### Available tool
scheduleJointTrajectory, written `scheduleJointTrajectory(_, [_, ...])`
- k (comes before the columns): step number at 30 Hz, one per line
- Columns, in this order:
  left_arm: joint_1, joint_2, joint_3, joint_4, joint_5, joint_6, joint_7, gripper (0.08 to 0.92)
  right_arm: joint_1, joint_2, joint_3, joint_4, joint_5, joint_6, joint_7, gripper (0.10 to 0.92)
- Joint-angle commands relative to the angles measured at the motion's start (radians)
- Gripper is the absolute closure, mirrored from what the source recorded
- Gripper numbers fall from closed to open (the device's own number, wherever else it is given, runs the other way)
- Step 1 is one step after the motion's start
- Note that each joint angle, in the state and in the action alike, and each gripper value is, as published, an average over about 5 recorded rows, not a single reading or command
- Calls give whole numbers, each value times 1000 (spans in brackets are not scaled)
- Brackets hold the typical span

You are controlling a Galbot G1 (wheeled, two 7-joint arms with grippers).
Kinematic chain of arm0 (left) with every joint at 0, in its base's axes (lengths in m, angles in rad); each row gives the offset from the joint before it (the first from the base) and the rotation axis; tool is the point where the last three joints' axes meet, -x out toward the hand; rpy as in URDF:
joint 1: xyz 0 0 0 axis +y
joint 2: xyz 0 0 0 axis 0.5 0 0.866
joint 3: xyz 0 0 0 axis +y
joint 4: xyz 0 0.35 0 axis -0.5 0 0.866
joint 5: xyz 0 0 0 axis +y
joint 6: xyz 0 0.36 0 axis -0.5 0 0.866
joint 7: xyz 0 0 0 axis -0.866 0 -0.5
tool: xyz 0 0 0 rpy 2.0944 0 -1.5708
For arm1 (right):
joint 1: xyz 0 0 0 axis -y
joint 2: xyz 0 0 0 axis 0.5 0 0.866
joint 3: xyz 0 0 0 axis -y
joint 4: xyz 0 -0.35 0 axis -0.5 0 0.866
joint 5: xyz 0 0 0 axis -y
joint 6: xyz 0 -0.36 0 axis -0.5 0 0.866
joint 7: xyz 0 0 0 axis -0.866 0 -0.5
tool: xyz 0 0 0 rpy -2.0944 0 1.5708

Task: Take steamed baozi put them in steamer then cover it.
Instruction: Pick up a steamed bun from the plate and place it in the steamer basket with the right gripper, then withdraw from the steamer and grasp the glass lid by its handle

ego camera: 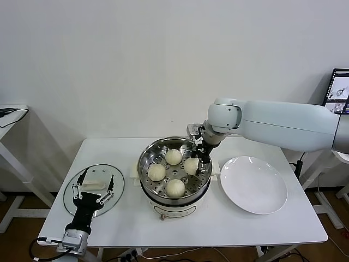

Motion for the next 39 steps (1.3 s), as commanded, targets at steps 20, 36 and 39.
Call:
scheduleJointTrajectory(20, [-1, -4, 5, 7, 1, -4, 0, 177, -72, 44, 14, -53, -53, -1, -4, 326])
scheduleJointTrajectory(36, [8, -5, 6, -8, 3, 1, -1, 177, 110, -185, 76, 31, 32, 50, -153, 203])
scheduleJointTrajectory(39, [10, -1, 4, -19, -3, 16, 4, 177, 112, -282, 141, 55, 40, 55, -164, 203])
